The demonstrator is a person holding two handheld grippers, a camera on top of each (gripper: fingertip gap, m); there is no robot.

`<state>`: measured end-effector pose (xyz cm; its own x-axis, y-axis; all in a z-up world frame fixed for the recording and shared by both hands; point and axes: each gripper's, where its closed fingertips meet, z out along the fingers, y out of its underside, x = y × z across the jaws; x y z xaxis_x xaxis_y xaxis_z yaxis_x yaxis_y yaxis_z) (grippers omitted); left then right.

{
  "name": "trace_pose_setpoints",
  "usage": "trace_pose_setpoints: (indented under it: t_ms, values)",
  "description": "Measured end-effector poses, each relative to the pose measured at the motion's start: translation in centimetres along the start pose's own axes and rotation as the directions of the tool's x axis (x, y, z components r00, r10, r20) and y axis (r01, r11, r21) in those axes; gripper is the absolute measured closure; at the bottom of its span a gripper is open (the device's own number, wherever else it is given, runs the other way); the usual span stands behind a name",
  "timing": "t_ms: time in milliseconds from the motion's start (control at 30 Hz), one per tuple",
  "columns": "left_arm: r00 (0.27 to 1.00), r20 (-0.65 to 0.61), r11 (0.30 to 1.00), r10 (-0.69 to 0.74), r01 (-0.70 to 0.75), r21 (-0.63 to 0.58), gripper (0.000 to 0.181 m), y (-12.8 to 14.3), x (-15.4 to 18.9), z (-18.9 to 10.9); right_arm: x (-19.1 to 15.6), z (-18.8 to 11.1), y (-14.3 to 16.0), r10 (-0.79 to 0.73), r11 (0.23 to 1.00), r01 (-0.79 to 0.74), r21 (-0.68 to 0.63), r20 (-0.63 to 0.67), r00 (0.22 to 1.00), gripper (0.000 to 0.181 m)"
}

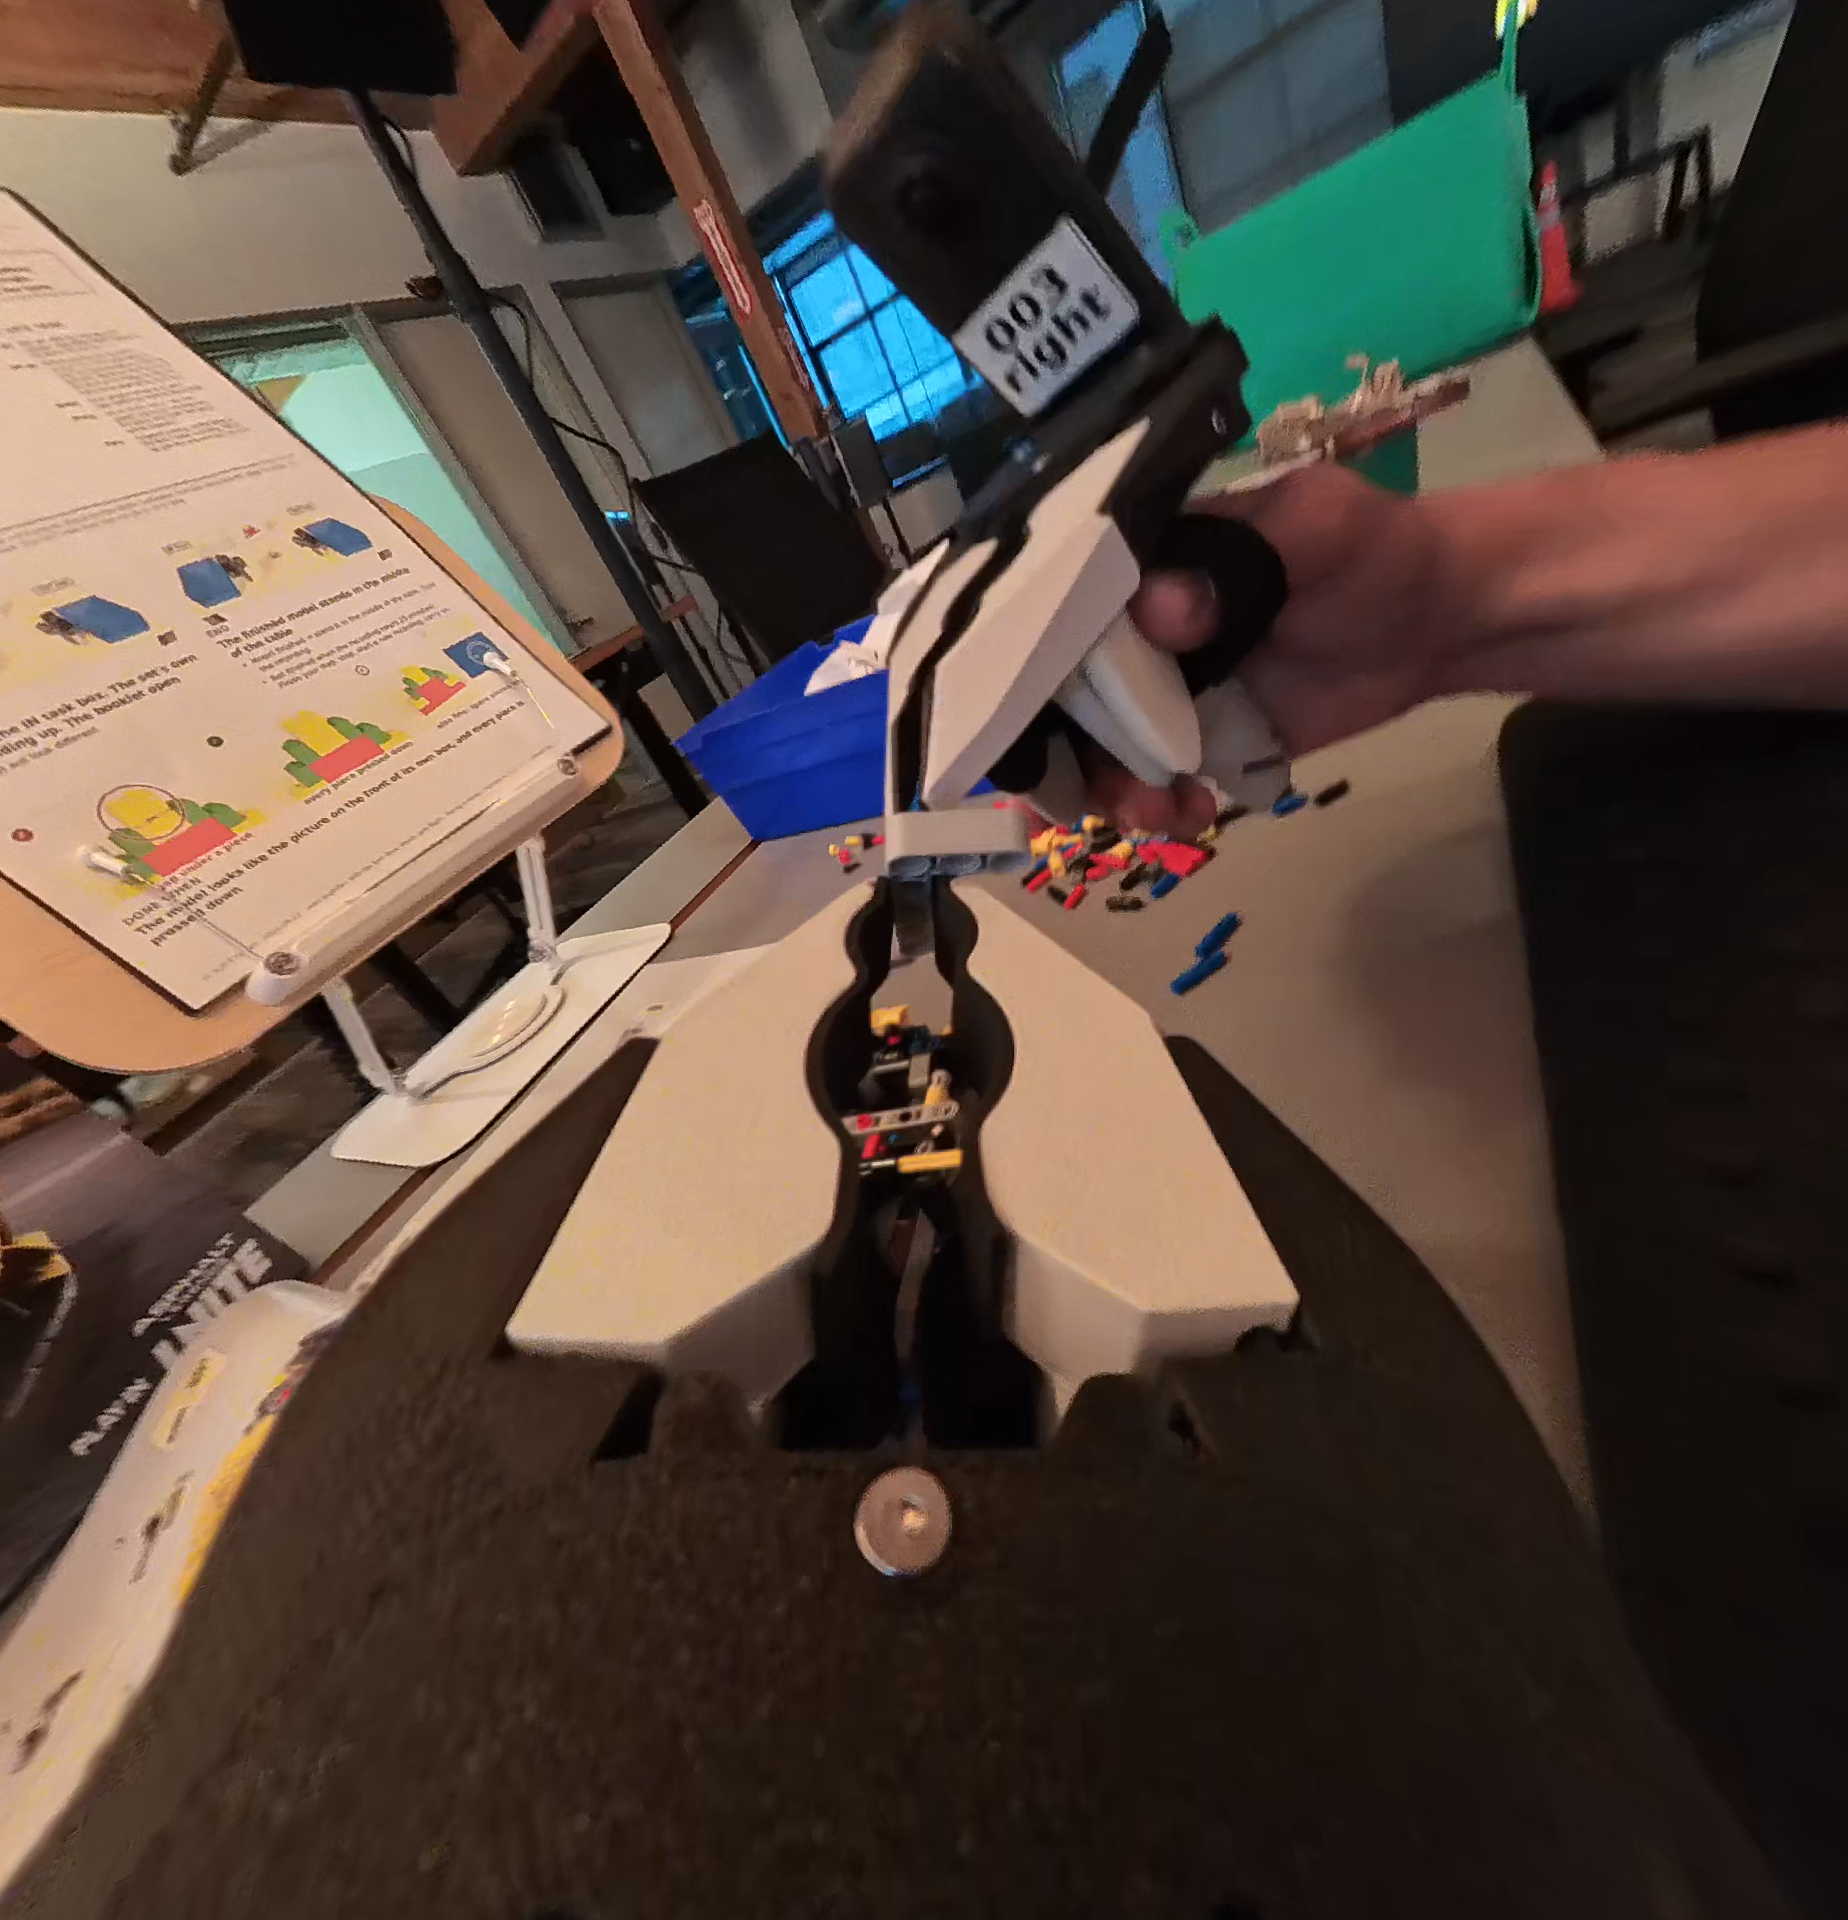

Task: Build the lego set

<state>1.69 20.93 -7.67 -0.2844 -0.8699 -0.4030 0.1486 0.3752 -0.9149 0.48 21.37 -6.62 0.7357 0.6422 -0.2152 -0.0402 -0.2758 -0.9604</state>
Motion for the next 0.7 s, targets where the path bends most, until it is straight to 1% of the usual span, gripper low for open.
trace_pose_setpoints:
  t_ms: [133, 200, 300, 333, 400, 500, 567, 600, 633, 700]
  values:
    - [0.985, 0.016, 0.982, 0.170, -0.168, -0.082, 0.174, 1.3, 0.6, 0.4, 0.2, -0.3, 1.5, 0.028, 0.994, -0.028, -0.104, 0.000, 1.000, 0.177]
    - [0.978, 0.008, 0.973, 0.208, -0.206, -0.102, 0.174, 1.6, 0.9, 0.4, 0.2, -0.4, 2.0, 0.057, 0.992, -0.055, -0.114, 0.013, 0.998, 0.177]
    - [0.959, -0.026, 0.950, 0.282, -0.283, -0.133, 0.173, 2.4, 1.8, 0.7, 0.0, -0.2, 3.3, 0.077, 0.977, -0.071, -0.199, 0.026, 0.997, 0.177]
    - [0.955, -0.022, 0.946, 0.295, -0.296, -0.131, 0.174, 2.3, 1.9, 0.7, -0.1, -0.2, 3.3, 0.079, 0.979, -0.071, -0.193, 0.033, 0.996, 0.177]
    - [0.964, -0.022, 0.956, 0.264, -0.265, -0.126, 0.174, 2.1, 1.7, 0.7, -0.1, -0.2, 2.9, 0.097, 0.986, -0.090, -0.143, 0.043, 0.994, 0.177]
    - [0.973, -0.009, 0.965, 0.232, -0.231, -0.128, 0.174, 2.2, 1.5, 0.8, 0.3, -0.1, 2.7, 0.107, 0.986, -0.103, -0.131, 0.022, 0.994, 0.177]
    - [0.983, 0.009, 0.978, 0.181, -0.179, -0.104, 0.174, 1.5, 1.0, 0.8, 0.3, -0.5, 1.7, 0.051, 0.996, -0.052, -0.079, -0.011, 0.999, 0.175]
    - [0.985, 0.021, 0.980, 0.172, -0.168, -0.109, 0.174, 1.6, 0.7, 0.7, 0.5, -1.0, 1.1, 0.024, 0.999, -0.025, -0.044, -0.031, 0.999, 0.171]
    - [0.984, 0.032, 0.979, 0.174, -0.170, -0.111, 0.174, 1.6, 0.4, 0.6, 0.5, -1.5, 0.6, 0.027, 0.999, -0.028, -0.020, -0.033, 0.999, 0.170]
    - [0.985, 0.037, 0.981, 0.169, -0.164, -0.104, 0.174, 1.5, 0.2, 0.5, 0.4, -2.1, 0.5, 0.109, 0.994, -0.108, -0.023, 0.018, 0.994, 0.168]
